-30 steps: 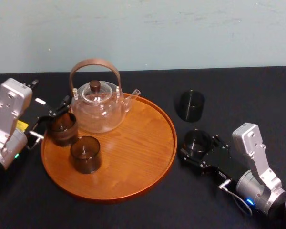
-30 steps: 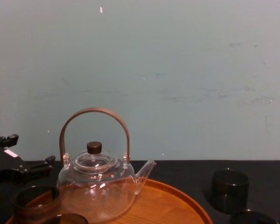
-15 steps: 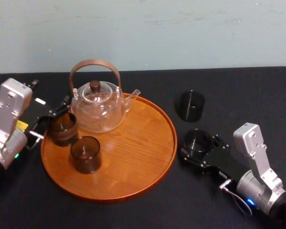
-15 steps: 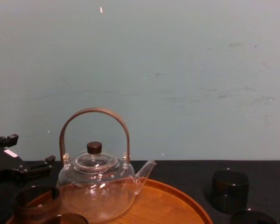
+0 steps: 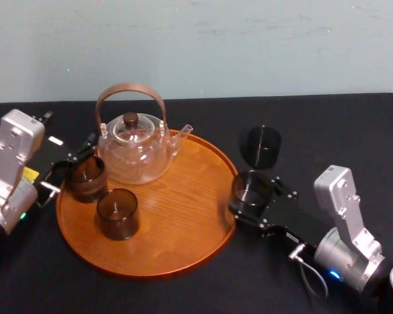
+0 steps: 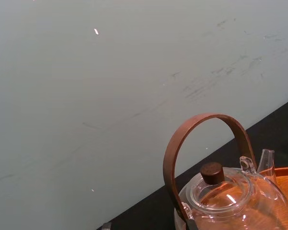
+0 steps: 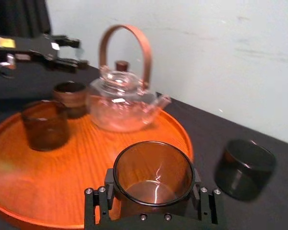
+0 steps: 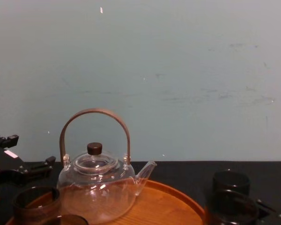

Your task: Pick up the glass from the table and place it on the tray.

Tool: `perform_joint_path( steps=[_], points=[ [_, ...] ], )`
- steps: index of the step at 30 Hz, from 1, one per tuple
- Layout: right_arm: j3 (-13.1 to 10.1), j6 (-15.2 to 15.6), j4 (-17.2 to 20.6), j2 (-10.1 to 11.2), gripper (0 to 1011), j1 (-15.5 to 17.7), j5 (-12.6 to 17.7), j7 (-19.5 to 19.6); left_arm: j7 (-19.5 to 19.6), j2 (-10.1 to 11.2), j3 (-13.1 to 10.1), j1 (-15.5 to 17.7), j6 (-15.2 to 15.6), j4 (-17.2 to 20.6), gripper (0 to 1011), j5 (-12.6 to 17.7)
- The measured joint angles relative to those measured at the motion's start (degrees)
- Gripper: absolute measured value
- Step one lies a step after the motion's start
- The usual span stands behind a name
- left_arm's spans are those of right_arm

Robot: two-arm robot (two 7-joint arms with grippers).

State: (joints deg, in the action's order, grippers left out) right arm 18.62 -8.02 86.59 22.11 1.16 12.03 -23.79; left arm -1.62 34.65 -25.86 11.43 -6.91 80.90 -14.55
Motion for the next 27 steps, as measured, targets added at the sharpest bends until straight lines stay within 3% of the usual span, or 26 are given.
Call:
perform_joint_path(
  steps=[11,27],
  points=[
    [3.43,-0.07,-0.45,-0.98,908,-2.87,-0.07,-2.61,0.00,0.00,0.00,0.00,0.00,0.00,1001,0.00],
    [9.97,0.09,-6.86,-4.69,908,-9.25,-0.77,-5.51,0.00,0.00,0.00,0.00,0.00,0.00,1001,0.00]
  ],
)
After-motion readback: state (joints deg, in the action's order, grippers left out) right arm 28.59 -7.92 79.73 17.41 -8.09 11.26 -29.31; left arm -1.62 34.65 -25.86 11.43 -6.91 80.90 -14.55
